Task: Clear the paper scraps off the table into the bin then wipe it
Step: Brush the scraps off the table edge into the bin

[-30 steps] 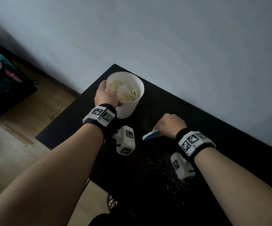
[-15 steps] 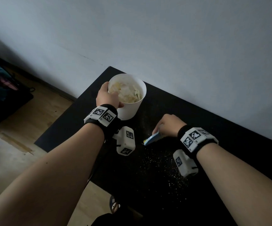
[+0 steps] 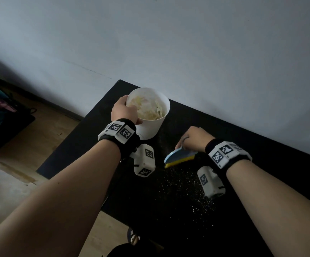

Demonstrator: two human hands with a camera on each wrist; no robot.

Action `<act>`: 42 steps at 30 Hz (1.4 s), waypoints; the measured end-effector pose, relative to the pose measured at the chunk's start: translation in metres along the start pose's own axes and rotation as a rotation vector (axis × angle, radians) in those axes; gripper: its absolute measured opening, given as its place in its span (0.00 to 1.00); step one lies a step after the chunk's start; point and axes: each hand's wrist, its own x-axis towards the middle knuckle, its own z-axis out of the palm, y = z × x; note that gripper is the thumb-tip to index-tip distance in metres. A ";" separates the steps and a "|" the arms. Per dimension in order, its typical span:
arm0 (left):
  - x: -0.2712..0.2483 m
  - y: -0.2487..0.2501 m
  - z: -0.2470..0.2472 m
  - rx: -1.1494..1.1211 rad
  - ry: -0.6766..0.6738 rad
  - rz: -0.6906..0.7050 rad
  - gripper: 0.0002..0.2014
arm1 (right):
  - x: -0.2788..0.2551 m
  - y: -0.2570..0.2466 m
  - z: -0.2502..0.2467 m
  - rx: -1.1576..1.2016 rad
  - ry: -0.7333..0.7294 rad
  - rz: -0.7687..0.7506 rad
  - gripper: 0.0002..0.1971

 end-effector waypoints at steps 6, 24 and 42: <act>-0.004 -0.003 0.012 0.055 -0.061 -0.011 0.25 | 0.000 0.055 -0.007 0.083 0.414 0.184 0.16; 0.010 -0.025 0.016 0.190 -0.037 -0.028 0.20 | -0.005 0.049 0.012 -0.009 0.297 0.167 0.11; 0.006 -0.026 0.025 -0.001 -0.110 -0.134 0.09 | 0.000 0.055 0.012 -0.066 0.186 0.197 0.12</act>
